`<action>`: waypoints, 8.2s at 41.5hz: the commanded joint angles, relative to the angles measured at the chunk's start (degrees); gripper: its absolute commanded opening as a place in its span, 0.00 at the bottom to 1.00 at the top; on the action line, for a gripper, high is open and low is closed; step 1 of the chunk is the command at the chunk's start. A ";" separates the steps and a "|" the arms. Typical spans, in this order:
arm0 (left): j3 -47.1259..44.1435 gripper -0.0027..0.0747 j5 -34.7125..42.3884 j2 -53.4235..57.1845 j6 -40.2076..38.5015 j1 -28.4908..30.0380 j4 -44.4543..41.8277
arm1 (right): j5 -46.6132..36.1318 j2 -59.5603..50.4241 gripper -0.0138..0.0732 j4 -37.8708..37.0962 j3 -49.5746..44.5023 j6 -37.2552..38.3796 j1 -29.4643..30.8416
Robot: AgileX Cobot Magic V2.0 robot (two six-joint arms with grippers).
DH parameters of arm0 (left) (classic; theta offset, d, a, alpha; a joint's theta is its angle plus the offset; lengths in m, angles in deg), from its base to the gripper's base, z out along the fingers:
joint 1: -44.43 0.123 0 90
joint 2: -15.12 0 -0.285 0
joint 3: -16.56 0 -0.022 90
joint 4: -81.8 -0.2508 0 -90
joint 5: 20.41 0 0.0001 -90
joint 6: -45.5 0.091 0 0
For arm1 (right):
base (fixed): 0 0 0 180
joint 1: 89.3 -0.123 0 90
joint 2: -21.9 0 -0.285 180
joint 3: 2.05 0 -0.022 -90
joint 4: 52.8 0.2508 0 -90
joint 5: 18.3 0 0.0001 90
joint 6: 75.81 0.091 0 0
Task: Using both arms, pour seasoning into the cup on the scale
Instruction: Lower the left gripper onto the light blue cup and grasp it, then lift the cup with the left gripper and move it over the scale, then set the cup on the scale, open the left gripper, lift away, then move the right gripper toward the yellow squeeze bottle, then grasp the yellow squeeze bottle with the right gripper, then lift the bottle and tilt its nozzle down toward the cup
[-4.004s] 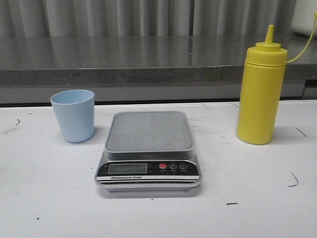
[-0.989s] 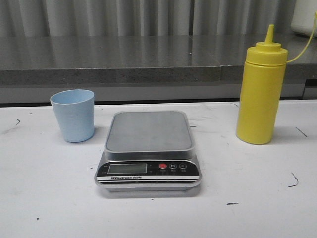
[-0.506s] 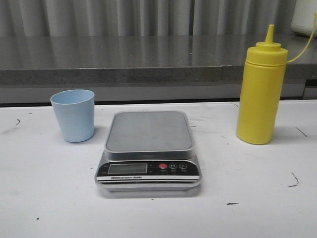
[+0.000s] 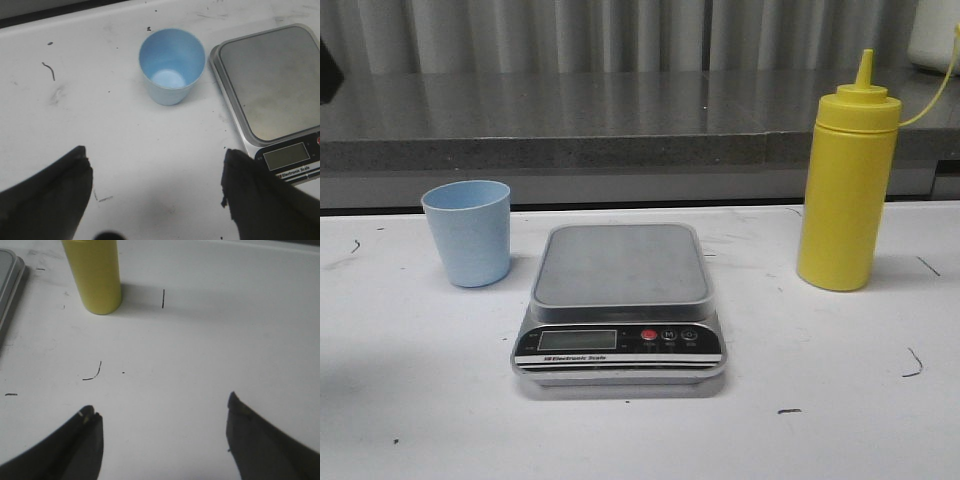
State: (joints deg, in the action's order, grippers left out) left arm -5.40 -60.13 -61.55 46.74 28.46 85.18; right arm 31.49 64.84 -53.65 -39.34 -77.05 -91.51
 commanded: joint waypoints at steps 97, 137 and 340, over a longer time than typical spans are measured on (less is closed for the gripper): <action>42.21 0.01 -10.78 -30.08 -0.10 -6.99 -0.99 | -3.20 0.38 0.78 -0.42 1.68 -0.48 0.39; 43.72 0.16 -8.63 -41.55 -0.33 -14.81 2.14 | -3.20 0.38 0.78 -0.42 1.68 -0.48 0.39; -12.67 0.58 -5.31 38.41 -7.56 -14.81 -3.39 | -97.93 65.90 0.52 9.87 -0.72 2.59 -12.46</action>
State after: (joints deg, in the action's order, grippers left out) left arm -19.52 -69.38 -23.01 39.71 14.05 81.80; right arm -65.10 137.00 -42.35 -41.19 -72.74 -104.37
